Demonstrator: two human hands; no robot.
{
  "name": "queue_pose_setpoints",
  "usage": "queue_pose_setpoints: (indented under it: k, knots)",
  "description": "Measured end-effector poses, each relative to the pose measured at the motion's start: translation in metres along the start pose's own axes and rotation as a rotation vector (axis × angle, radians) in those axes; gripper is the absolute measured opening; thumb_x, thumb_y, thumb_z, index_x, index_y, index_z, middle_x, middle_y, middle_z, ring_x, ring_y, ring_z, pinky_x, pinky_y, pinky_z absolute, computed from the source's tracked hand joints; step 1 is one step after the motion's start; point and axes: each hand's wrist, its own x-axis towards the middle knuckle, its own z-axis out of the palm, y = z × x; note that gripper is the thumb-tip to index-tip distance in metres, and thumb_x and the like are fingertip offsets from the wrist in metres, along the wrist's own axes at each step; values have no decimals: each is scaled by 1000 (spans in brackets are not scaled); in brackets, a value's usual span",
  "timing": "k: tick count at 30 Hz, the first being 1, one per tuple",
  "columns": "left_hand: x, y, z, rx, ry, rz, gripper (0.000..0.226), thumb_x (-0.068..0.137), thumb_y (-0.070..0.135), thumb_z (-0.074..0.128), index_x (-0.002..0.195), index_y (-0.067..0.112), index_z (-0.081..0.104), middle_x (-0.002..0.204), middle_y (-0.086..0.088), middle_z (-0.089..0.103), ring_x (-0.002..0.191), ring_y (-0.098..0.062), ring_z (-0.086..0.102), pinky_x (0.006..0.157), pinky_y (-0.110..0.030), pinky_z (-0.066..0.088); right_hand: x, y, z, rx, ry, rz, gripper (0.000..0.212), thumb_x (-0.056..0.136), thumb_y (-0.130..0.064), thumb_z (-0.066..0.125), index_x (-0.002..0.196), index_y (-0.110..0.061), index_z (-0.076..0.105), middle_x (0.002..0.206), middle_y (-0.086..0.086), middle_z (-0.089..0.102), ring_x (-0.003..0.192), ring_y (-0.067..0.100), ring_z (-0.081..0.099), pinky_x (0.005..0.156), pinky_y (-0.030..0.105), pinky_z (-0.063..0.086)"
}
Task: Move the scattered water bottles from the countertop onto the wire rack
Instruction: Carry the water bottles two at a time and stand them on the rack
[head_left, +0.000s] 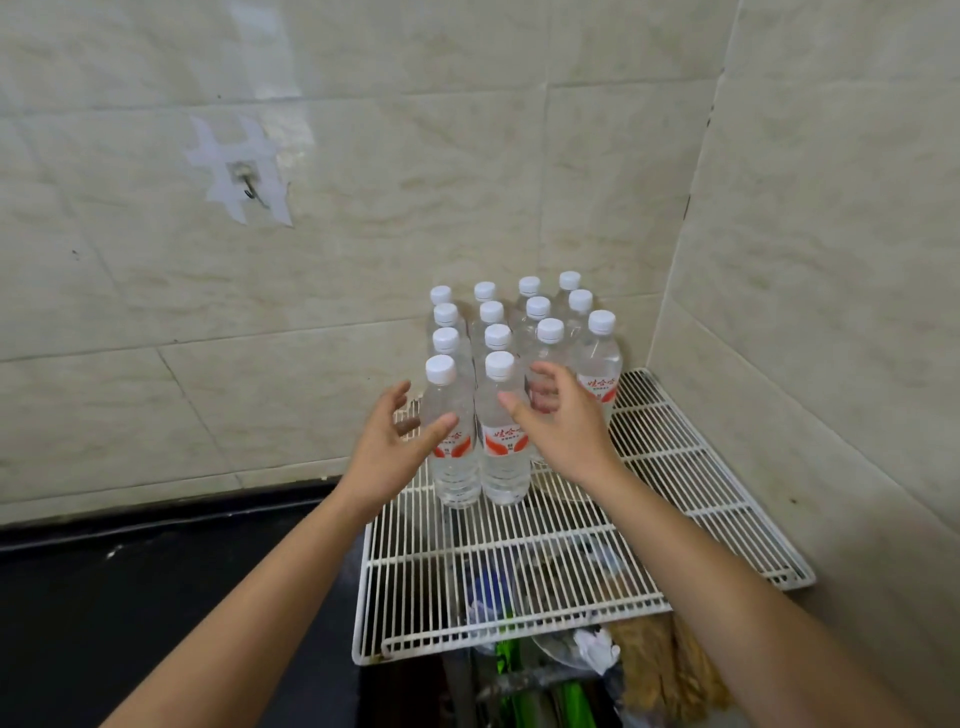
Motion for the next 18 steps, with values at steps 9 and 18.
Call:
queue_pose_setpoints:
  k: [9, 18]
  knots:
    - [-20, -67, 31, 131, -201, -165, 46, 103, 36, 48, 147, 27, 42, 144, 2, 54, 134, -19, 50, 104, -35, 42, -31, 63, 25, -98, -347, 148, 60, 95, -38, 68, 147, -23, 42, 145, -3, 56, 125, 15, 59, 98, 26, 44]
    - [-22, -79, 45, 119, -115, -124, 40, 101, 36, 52, 140, 26, 53, 129, 7, 68, 120, -10, 61, 101, -32, 49, -33, 70, 30, -108, -247, 80, 48, 97, -39, 64, 142, -27, 52, 134, -8, 63, 105, 6, 61, 93, 28, 49]
